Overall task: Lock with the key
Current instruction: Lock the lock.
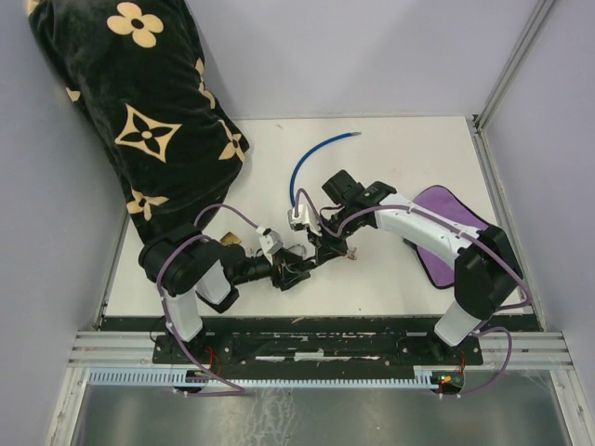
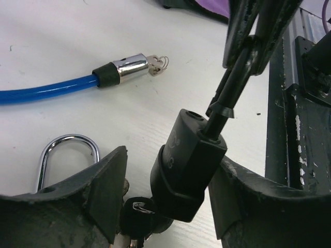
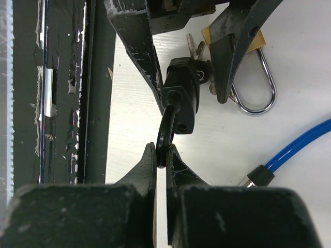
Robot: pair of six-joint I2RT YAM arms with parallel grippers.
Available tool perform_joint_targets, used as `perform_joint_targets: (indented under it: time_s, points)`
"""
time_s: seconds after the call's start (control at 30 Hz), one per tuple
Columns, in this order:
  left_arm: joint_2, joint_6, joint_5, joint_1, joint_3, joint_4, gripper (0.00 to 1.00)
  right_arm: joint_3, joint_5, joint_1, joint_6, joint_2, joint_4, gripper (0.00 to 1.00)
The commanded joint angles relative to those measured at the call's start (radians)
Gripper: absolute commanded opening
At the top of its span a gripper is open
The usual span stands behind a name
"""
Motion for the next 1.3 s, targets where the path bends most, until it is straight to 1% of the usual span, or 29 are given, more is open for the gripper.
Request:
perform_joint_targets:
  time_s: [0.0, 0.07, 0.13, 0.2, 0.3, 0.33, 0.4, 0.43, 0.5, 0.53, 0.63, 0.9, 1.13, 1.27]
  points:
    - [-0.042, 0.018, 0.020, 0.014, 0.028, 0.053, 0.62, 0.084, -0.071, 0.016, -0.008, 0.024, -0.071, 0.02]
    - [-0.039, 0.016, 0.053, 0.013, 0.054, 0.020, 0.52, 0.108, -0.054, 0.022, -0.016, 0.045, -0.102, 0.02]
    - [-0.032, 0.008, 0.077, 0.013, 0.069, 0.016, 0.45, 0.135, -0.045, 0.029, -0.027, 0.067, -0.129, 0.02]
    - [-0.026, 0.008, 0.087, 0.013, 0.076, 0.015, 0.34, 0.142, -0.041, 0.031, -0.030, 0.079, -0.136, 0.02]
    - [-0.009, 0.008, 0.105, 0.013, 0.083, 0.022, 0.27, 0.136, -0.047, 0.031, -0.027, 0.084, -0.120, 0.02]
    - [0.002, 0.004, 0.106, 0.013, 0.081, 0.039, 0.27, 0.134, -0.053, 0.031, -0.026, 0.088, -0.115, 0.02]
    - [0.021, -0.009, 0.107, 0.014, 0.074, 0.095, 0.27, 0.134, -0.061, 0.031, -0.024, 0.106, -0.112, 0.02]
    - [0.031, -0.020, 0.105, 0.015, 0.070, 0.129, 0.30, 0.135, -0.069, 0.030, -0.025, 0.116, -0.114, 0.02]
    - [0.049, -0.038, 0.090, 0.015, 0.064, 0.182, 0.42, 0.128, -0.091, 0.023, -0.024, 0.125, -0.115, 0.02]
    - [0.053, -0.040, 0.086, 0.015, 0.068, 0.185, 0.47, 0.119, -0.101, 0.021, -0.017, 0.123, -0.103, 0.02]
    - [0.068, -0.047, 0.094, 0.015, 0.081, 0.186, 0.51, 0.090, -0.108, 0.016, -0.003, 0.107, -0.075, 0.02]
    - [0.111, -0.049, 0.124, 0.015, 0.099, 0.187, 0.52, 0.060, -0.133, 0.008, 0.000, 0.102, -0.034, 0.02]
    - [0.145, -0.051, 0.147, 0.015, 0.123, 0.187, 0.44, 0.040, -0.145, -0.017, 0.013, 0.107, 0.001, 0.02]
    - [0.156, -0.054, 0.162, 0.015, 0.138, 0.187, 0.43, 0.038, -0.153, -0.034, 0.026, 0.123, 0.017, 0.02]
